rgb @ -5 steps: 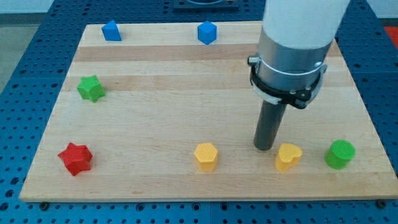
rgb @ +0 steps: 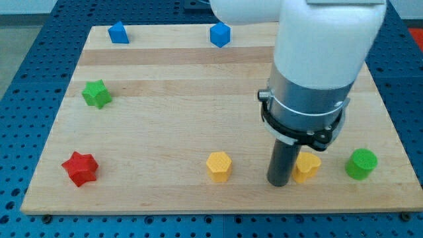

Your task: Slide the heart to the right

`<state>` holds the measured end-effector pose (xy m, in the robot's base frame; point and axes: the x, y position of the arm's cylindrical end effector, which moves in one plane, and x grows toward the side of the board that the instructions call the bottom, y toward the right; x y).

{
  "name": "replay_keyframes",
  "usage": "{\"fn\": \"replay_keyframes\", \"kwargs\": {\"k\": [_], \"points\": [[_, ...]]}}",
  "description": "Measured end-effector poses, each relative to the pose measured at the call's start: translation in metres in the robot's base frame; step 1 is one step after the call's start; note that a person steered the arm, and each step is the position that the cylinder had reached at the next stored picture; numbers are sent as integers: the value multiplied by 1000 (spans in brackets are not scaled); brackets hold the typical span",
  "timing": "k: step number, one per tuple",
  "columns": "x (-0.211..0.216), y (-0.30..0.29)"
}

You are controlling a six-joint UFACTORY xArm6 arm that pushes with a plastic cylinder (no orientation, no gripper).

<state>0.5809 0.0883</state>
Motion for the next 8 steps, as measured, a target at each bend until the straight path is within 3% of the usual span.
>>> {"fn": "replay_keyframes", "kwargs": {"k": [3, 8], "points": [[-1, 32], [-3, 22]]}}
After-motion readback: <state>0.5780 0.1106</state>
